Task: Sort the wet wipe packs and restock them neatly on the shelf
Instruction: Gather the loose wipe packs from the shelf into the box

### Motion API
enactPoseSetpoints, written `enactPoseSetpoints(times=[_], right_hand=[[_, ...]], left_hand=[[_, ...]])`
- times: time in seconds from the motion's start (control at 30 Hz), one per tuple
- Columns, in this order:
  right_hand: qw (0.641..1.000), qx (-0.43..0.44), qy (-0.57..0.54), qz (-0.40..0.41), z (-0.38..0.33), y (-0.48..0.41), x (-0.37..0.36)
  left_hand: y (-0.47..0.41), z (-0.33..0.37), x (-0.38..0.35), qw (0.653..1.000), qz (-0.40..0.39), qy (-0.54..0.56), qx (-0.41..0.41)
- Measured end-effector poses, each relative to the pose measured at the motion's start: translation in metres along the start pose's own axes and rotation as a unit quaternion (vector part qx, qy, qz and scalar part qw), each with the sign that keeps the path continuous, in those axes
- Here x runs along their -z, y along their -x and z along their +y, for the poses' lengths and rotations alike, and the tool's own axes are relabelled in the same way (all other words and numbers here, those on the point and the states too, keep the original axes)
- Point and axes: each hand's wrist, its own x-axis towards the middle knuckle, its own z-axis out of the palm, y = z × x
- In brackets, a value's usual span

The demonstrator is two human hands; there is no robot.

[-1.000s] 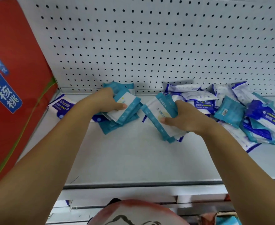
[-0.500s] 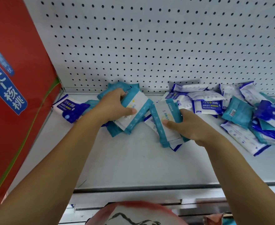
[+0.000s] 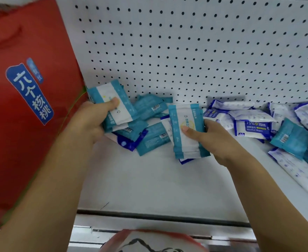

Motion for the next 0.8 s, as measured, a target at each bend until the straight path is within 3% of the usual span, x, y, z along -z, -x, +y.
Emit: enactPoseSetpoints(times=[0.2, 0.33, 0.6, 0.8], right_hand=[[0.999, 0.016, 0.036, -0.004, 0.0, -0.011, -0.014], [0.998, 0.055, 0.041, 0.003, 0.001, -0.018, -0.021], [0.991, 0.098, 0.082, -0.027, -0.019, -0.034, -0.027], [0.984, 0.095, 0.133, -0.076, -0.026, -0.037, -0.034]], left_hand=[[0.008, -0.047, -0.006, 0.992, 0.103, 0.064, 0.016], [0.012, -0.059, -0.017, 0.989, 0.13, 0.066, -0.001], [0.018, -0.052, -0.023, 0.989, 0.127, 0.066, 0.017], [0.025, -0.052, -0.023, 0.992, 0.113, 0.062, -0.019]])
